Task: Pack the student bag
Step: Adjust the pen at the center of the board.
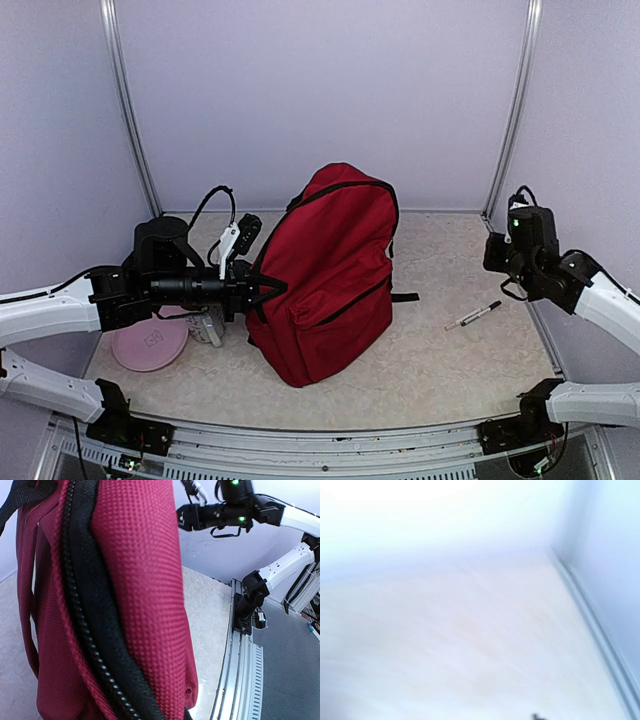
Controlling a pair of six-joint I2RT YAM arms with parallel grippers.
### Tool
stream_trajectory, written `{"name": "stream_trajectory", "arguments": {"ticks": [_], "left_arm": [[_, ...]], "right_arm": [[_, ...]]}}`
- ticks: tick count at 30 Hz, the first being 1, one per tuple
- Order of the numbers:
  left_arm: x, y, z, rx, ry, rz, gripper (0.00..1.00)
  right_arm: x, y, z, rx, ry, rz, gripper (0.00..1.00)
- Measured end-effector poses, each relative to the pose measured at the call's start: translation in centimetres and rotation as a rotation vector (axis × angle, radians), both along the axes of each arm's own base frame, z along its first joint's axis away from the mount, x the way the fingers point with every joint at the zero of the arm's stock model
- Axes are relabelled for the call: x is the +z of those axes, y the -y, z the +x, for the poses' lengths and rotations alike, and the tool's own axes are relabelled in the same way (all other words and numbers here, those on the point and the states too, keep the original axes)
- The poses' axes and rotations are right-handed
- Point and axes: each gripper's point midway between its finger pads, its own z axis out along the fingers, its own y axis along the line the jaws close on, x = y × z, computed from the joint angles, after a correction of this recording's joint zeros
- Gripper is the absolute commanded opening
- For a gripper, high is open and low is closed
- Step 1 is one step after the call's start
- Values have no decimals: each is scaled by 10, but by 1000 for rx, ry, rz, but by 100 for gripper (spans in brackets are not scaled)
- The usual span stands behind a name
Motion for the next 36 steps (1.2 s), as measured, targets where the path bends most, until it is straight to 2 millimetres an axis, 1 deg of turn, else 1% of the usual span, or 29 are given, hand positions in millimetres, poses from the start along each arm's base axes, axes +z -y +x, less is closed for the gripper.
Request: {"name": "stream_trajectory", "arguments": {"ticks": [2, 3, 5, 7, 8, 11, 13, 15, 18, 22, 25, 28, 31, 36], "left_arm": [[0, 0, 0, 0, 0, 0, 1], [0, 0, 0, 0, 0, 0, 1], [0, 0, 0, 0, 0, 0, 1], [0, 0, 0, 0, 0, 0, 1], [0, 0, 0, 0, 0, 0, 1], [0, 0, 0, 0, 0, 0, 1], [0, 0, 0, 0, 0, 0, 1], [0, 0, 0, 0, 0, 0, 1], [0, 0, 0, 0, 0, 0, 1], [0, 0, 0, 0, 0, 0, 2], [0, 0, 0, -1, 0, 0, 1], [0, 0, 0, -1, 0, 0, 1], [0, 0, 0, -1, 0, 0, 2], [0, 0, 0, -1, 0, 0, 2]], "right_arm": [[-54, 40, 5, -106, -148, 27, 63], [-79, 55, 5, -139, -228, 40, 64], [-126, 77, 3, -194, -385, 76, 67], [-158, 85, 3, -214, -498, 100, 67], [-175, 85, 3, -208, -557, 113, 67], [-212, 79, 0, -179, -685, 137, 63], [-228, 72, -1, -155, -744, 152, 61], [-233, 69, 1, -140, -759, 164, 59], [-230, 67, 7, -132, -746, 171, 57], [-227, 66, 13, -126, -731, 169, 49], [-224, 67, 14, -124, -732, 152, 47], [-216, 67, 19, -128, -720, 109, 48], [-209, 59, 24, -107, -705, 98, 51], [-211, 50, 24, -78, -711, 124, 51]]}}
